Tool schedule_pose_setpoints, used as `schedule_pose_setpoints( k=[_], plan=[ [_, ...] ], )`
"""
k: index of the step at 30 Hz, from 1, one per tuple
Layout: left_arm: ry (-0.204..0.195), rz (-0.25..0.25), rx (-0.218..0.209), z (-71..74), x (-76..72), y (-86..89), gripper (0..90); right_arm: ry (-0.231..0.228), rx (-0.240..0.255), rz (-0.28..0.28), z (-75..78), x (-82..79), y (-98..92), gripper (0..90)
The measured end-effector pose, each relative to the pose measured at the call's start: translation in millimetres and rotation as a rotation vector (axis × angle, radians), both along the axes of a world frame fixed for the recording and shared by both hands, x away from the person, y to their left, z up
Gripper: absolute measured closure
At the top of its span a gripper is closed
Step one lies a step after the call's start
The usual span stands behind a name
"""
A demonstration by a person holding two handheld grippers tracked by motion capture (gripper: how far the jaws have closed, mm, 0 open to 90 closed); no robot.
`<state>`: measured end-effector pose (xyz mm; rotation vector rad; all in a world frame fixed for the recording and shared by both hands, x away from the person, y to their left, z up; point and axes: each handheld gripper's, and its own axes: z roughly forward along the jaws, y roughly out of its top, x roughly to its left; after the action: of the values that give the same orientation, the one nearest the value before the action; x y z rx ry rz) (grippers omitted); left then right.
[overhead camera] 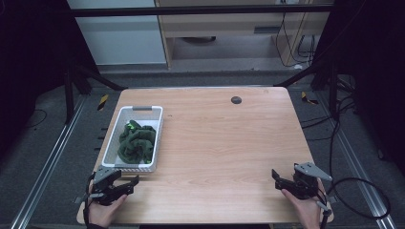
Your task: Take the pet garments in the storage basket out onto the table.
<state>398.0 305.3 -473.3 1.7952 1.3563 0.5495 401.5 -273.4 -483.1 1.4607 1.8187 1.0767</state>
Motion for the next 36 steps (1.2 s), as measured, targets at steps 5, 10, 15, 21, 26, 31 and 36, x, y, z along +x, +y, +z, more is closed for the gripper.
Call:
schedule_pose_setpoints(
  k=[5,10,15,21,26,31,36],
  plan=[
    [-0.012,0.002,-0.008,3.8,-3.2,2.2,23.0,-0.001,-0.026,0.012,-0.5,0.0,1.5,12.7],
    [-0.021,0.003,-0.011,6.9,-6.1,4.1,22.7,0.006,-0.026,0.022,-0.8,-0.4,2.7,11.9],
    [-0.034,0.000,-0.010,10.1,-7.6,3.5,22.3,0.014,-0.054,0.030,-2.3,0.5,4.0,11.4],
    [-0.051,0.003,-0.018,14.9,-9.0,3.0,21.8,0.014,-0.056,0.036,-2.1,-0.4,5.3,11.4],
    [-0.064,-0.008,-0.026,21.2,-8.6,2.4,21.3,0.013,-0.055,0.042,-2.0,-1.0,6.4,11.4],
    [-0.083,-0.016,-0.029,28.1,-7.0,2.7,20.9,0.019,-0.054,0.048,-2.8,-1.1,7.6,11.4],
    [-0.092,-0.022,-0.028,33.9,-6.2,3.2,20.5,0.017,-0.056,0.052,-2.6,-1.5,7.9,11.4]
  ],
)
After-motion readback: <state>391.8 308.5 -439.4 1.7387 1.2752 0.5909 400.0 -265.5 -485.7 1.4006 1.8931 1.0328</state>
